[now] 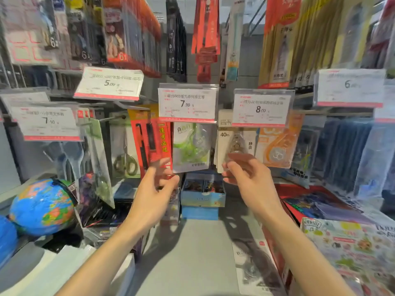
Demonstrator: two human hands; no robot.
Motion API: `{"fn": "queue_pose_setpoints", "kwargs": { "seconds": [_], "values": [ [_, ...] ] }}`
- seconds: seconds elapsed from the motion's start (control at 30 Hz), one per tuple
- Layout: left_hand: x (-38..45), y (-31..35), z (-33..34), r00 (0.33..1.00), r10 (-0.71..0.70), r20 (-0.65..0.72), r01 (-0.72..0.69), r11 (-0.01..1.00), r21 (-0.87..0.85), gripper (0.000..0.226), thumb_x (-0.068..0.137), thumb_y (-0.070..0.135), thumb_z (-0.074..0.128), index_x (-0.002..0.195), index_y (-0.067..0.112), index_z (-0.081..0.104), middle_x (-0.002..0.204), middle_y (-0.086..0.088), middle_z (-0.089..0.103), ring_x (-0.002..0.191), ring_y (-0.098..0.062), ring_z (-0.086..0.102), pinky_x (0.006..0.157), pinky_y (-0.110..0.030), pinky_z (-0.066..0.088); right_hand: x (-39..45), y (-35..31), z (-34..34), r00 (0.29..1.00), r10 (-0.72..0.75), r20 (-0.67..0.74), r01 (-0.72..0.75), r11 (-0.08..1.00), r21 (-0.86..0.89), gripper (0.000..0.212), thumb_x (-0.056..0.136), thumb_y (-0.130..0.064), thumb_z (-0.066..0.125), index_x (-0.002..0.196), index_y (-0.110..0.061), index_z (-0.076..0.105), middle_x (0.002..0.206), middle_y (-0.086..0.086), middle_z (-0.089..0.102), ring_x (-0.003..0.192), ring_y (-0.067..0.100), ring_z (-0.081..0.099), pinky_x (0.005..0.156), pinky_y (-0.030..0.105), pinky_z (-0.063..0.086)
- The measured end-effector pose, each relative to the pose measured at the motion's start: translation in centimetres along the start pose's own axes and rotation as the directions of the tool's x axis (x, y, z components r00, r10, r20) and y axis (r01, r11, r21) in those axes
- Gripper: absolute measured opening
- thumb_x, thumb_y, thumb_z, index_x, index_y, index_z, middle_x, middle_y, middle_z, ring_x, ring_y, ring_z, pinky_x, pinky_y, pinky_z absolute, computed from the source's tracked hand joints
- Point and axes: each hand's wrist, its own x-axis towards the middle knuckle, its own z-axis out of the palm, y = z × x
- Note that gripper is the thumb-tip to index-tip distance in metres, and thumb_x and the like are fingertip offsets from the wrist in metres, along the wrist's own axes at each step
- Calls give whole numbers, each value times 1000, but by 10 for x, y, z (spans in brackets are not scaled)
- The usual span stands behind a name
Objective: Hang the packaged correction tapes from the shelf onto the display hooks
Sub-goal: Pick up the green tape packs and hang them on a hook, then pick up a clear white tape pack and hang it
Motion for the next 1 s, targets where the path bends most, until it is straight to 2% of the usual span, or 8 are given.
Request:
{"fn": "queue_pose_setpoints", "kwargs": {
  "seconds": [0.1, 0.23, 0.33, 0.47, 0.53, 0.7, 0.8, 1.0],
  "values": [
    [-20, -7, -1, 1000, -12, -21, 12, 1000, -3, 34, 97, 14, 67, 125, 32, 59, 101, 0, 70, 81, -13, 67, 69, -16, 56, -15, 5, -15, 1000, 10, 4, -10, 1000, 17, 10, 101, -21, 66, 108, -17, 70, 90, -5, 81, 76, 9, 78, 71, 20, 61],
    [-37, -19, 8, 986, -80, 144, 71, 995, 72, 24, 98, 15, 64, 115, 31, 61, 87, 5, 71, 83, -30, 69, 78, -39, 58, -45, 12, -29, 996, 77, -43, -74, 995, 72, 10, 102, -13, 64, 108, -17, 71, 79, -1, 79, 65, 8, 70, 62, 19, 58],
    [-34, -32, 23, 934, -125, 336, 63, 980, 189, 20, 98, 16, 64, 109, 33, 61, 85, 7, 69, 85, -28, 68, 81, -44, 56, -72, 20, -31, 991, 119, -67, -120, 993, -8, 10, 101, -11, 64, 106, -17, 71, 80, 2, 78, 61, 7, 67, 61, 19, 58],
    [-20, -57, 54, 824, -136, 549, -46, 951, 304, 17, 97, 13, 62, 107, 27, 61, 82, 12, 66, 70, -4, 61, 72, -25, 52, -103, 45, -28, 977, 167, -129, -192, 958, -214, 12, 99, -14, 64, 105, -23, 70, 71, 5, 71, 57, 12, 61, 60, 22, 54],
    [-15, -69, 71, 757, -150, 636, -93, 939, 331, 15, 97, 15, 63, 108, 25, 60, 87, 11, 66, 74, -6, 63, 73, -23, 51, -115, 63, -23, 968, 200, -149, -239, 918, -317, 13, 100, -15, 63, 105, -25, 69, 71, -5, 63, 56, 7, 53, 58, 18, 48],
    [-11, -99, 111, 604, -160, 781, -193, 921, 338, 18, 95, 17, 63, 113, 18, 63, 94, 1, 76, 69, -5, 59, 65, -14, 43, -134, 96, -17, 968, 172, -183, -251, 676, -693, 23, 93, -14, 72, 116, -12, 71, 109, 4, 71, 98, 18, 63, 88, 28, 44],
    [-12, -113, 135, 549, -201, 812, -155, 930, 335, 15, 94, 16, 64, 108, 21, 61, 94, 0, 70, 78, -15, 61, 75, -26, 49, -138, 109, -16, 946, 284, -155, -291, 536, -793, 33, 94, -21, 70, 125, -10, 67, 125, 13, 65, 119, 34, 58, 101, 37, 42],
    [-8, -129, 159, 592, -258, 764, -48, 934, 353, 31, 91, 17, 71, 121, 15, 64, 117, -4, 65, 97, -19, 63, 91, -27, 50, -138, 119, -12, 890, 403, -213, -401, 469, -787, 62, 88, -45, 74, 140, -16, 53, 139, 6, 52, 129, 29, 51, 105, 34, 41]
  ]
}}
